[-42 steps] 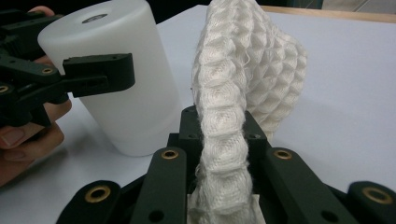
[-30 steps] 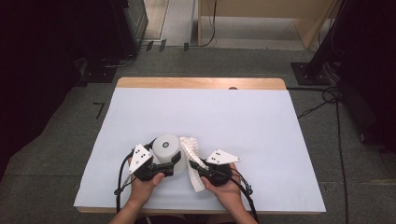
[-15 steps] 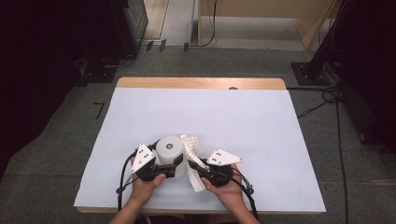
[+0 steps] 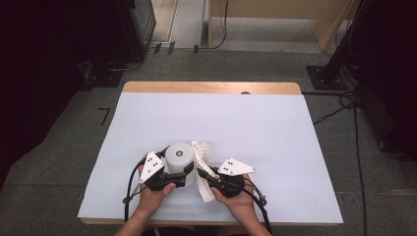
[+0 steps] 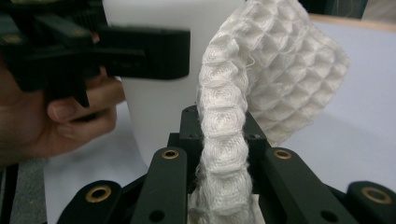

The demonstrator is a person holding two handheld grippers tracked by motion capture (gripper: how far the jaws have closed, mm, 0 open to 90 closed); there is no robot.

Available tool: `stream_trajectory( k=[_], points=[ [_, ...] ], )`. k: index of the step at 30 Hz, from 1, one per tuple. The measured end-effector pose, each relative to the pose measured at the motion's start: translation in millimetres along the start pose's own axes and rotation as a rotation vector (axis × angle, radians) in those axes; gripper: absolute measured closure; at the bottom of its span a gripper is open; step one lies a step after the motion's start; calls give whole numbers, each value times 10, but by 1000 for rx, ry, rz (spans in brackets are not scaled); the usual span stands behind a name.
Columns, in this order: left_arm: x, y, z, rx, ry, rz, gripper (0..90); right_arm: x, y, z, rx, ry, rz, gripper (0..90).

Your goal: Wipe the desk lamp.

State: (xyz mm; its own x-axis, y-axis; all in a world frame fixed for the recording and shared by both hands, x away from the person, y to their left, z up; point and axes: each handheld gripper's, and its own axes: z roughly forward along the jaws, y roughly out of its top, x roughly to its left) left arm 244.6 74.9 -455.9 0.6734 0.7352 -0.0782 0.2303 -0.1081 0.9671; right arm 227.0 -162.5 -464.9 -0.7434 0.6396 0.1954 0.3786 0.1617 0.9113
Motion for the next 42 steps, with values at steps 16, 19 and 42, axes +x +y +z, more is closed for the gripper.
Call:
stream_trajectory(
  k=[16, 19, 42],
  points=[
    [77, -61, 62, 22, 38, 37, 89, -221, 7, -121, -23, -107, 48, 773],
    [92, -82, 67, 29, 44, 34, 89, -249, 3, -136, -25, -116, 51, 773],
    [-306, -190, 61, 116, 324, 7, 46, -265, -28, 82, 17, -83, 47, 770]
  ],
)
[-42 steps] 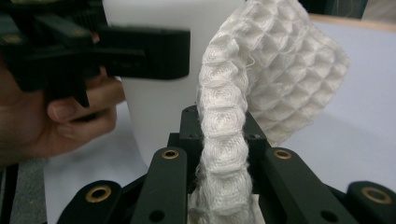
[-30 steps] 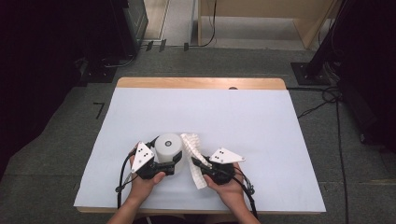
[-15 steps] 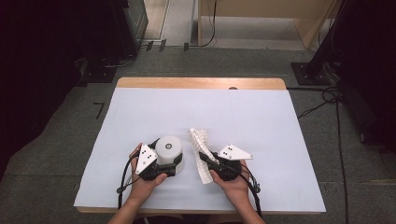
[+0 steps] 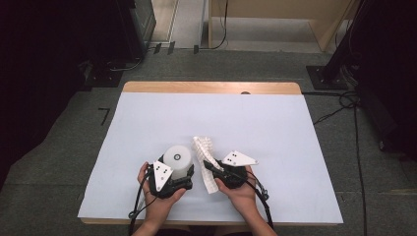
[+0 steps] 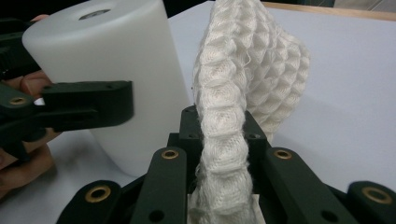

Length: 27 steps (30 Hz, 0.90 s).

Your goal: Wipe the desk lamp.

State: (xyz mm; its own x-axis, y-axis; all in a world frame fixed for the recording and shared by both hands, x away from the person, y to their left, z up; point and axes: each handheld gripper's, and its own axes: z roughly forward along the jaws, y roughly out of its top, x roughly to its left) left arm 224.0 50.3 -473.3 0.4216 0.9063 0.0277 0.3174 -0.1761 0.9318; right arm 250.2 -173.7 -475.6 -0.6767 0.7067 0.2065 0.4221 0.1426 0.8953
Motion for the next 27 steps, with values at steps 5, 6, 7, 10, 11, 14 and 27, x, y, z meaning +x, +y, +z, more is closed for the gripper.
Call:
stream_trajectory(
  k=[5, 6, 7, 10, 11, 14, 27],
  points=[
    [67, 12, 0, -3, -30, -2, 86, 48, -29, 29, 20, 15, -11, 770],
    [67, 12, 0, -3, -30, -2, 87, 56, -35, 36, 23, 15, -12, 770],
    [117, 27, 7, -2, -54, -7, 87, 65, -41, 41, 29, 18, -12, 770],
    [242, 75, -33, -45, -135, -43, 88, 93, -61, 70, 40, 28, -18, 770],
    [282, 99, -57, -70, -166, -55, 88, 111, -71, 86, 48, 36, -17, 770],
    [365, 163, -105, -106, -224, -64, 88, 182, -102, 140, 69, 46, -40, 770],
    [364, 147, -77, -91, -310, -56, 89, 266, 119, -88, -54, 78, -108, 770]
  ],
)
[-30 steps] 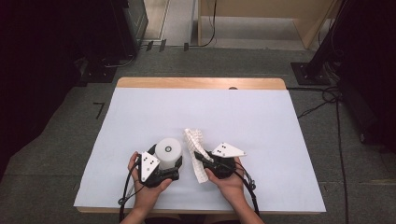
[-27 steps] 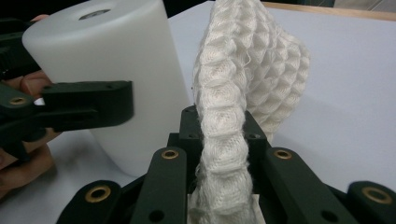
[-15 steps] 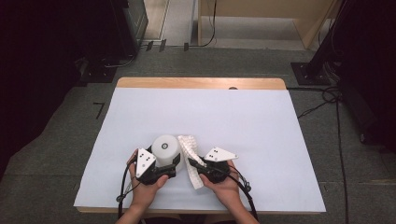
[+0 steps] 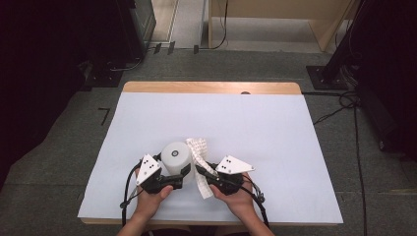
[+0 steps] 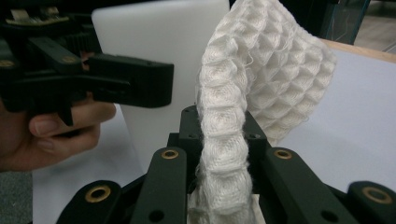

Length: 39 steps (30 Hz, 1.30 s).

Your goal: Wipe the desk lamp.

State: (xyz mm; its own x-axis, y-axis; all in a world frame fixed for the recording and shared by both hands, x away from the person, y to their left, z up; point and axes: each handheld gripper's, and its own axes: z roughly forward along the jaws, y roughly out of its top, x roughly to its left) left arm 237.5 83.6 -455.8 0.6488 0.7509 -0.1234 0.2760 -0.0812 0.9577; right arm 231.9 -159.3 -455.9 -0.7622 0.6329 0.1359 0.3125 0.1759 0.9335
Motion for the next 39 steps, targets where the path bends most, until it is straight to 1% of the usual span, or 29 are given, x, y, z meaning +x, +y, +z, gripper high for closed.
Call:
stream_trajectory(
  k=[1, 2, 3, 4, 5, 6, 7, 9, 11, 12, 13, 14, 17, 18, 21, 22, 23, 26, 27, 29, 30, 31, 32, 33, 34, 35, 36, 37, 39],
  points=[
    [6, 8, -8, -3, 0, -1, 89, -11, -15, 13, 9, -1, 0, 771],
    [24, 24, -28, -13, 1, -5, 89, -29, -77, 67, 47, -3, 17, 771],
    [24, 24, -28, -13, 1, -5, 89, -29, -77, 67, 47, -3, 17, 771],
    [50, 40, -47, -19, 6, -6, 89, -35, -139, 133, 90, -2, 20, 771],
    [50, 40, -47, -19, 6, -6, 89, -35, -139, 133, 90, -2, 20, 771],
    [67, 45, -57, -19, 4, -5, 89, -31, -158, 157, 110, 0, 21, 771],
    [73, 46, -58, -22, 3, -9, 89, -19, -166, 177, 116, 2, 14, 770],
    [82, 32, -43, -14, -4, -8, 89, -16, -137, 155, 102, 2, 16, 770],
    [66, 8, -16, 2, -2, 2, 89, -23, -83, 98, 59, 15, 26, 770],
    [56, -5, -3, 10, -6, 7, 89, -22, -52, 65, 37, 16, 20, 770],
    [56, -5, -3, 10, -6, 7, 89, -22, -52, 65, 37, 16, 20, 770],
    [38, -21, 17, 14, -7, 11, 89, -6, -1, 15, 13, 14, 12, 770],
    [41, -23, 19, 10, -4, 16, 89, -10, -1, 21, 20, 13, -3, 770],
    [64, -24, 11, 4, -2, 8, 89, -41, -48, 59, 54, 13, -7, 769],
    [104, -38, 10, 7, 16, 27, 88, -97, -106, 86, 70, -12, 4, 768],
    [104, -38, 10, 7, 16, 27, 88, -118, -115, 80, 72, -25, 15, 768],
    [116, -78, 26, 18, 34, 62, 88, -139, -116, 70, 69, -36, 24, 768],
    [134, -149, 64, 42, 47, 96, 88, -190, -108, 23, 54, -64, 47, 768],
    [140, -171, 77, 50, 48, 99, 88, -208, -106, 11, 45, -73, 49, 768],
    [156, -181, 68, 41, 44, 93, 88, -232, -103, -12, 42, -85, 59, 768],
    [156, -186, 65, 38, 55, 86, 87, -244, -104, -16, 37, -89, 63, 768],
    [156, -186, 65, 38, 55, 86, 87, -244, -104, -16, 37, -89, 63, 768],
    [147, -195, 62, 30, 95, 86, 87, -252, -105, -21, 35, -92, 69, 768],
    [118, -187, 34, 2, 123, 79, 65, -265, -108, -25, 34, -96, 70, 768],
    [100, -174, 16, -7, 129, 71, 56, -265, -110, -29, 36, -98, 72, 768],
    [68, -168, 17, -7, 147, 67, 55, -267, -111, -32, 35, -98, 73, 768],
    [68, -168, 17, -7, 147, 67, 56, -267, -111, -32, 35, -98, 73, 768],
    [-21, -172, 32, 6, 204, 76, 56, -271, -114, -32, 34, -99, 72, 768],
    [-107, -178, 80, 37, 279, 77, 56, -264, -119, -24, 36, -97, 75, 768]
  ],
)
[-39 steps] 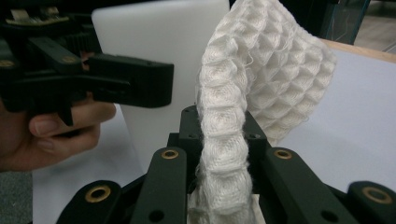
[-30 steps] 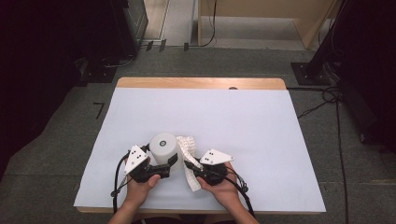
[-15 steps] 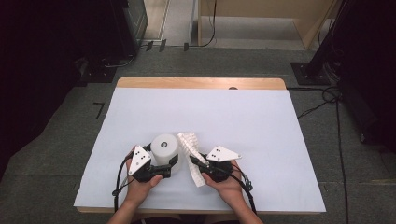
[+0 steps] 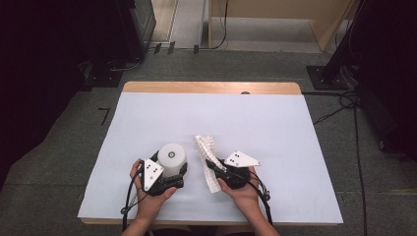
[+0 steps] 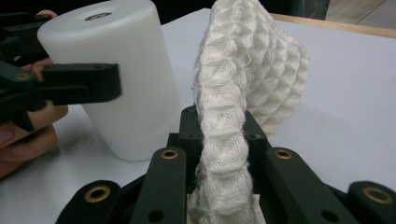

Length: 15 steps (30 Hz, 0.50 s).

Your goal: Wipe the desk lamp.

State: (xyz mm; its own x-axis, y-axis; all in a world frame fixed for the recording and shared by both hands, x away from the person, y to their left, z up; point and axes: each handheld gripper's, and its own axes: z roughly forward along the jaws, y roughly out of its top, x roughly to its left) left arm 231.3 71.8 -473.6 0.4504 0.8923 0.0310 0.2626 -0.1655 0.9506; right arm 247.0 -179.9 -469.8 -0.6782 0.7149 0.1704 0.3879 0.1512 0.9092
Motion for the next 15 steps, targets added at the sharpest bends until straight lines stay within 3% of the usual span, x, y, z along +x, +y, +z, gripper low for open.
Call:
stream_trajectory(
  k=[3, 5, 7, 11, 15],
  points=[
    [-45, 8, 18, 19, 45, 2, 64, 22, -10, 18, 7, 6, -3, 768],
    [-25, 16, 15, 23, 36, -2, 82, 53, -25, 42, 18, 18, -10, 768],
    [11, 24, 2, 22, 5, -11, 85, 81, -37, 66, 26, 25, -15, 768],
    [135, 88, -31, -15, -117, -70, 87, 193, -78, 148, 50, 62, -29, 768],
    [236, 146, -70, -45, -178, -114, 88, 293, -126, 226, 80, 83, -51, 769]
  ],
)
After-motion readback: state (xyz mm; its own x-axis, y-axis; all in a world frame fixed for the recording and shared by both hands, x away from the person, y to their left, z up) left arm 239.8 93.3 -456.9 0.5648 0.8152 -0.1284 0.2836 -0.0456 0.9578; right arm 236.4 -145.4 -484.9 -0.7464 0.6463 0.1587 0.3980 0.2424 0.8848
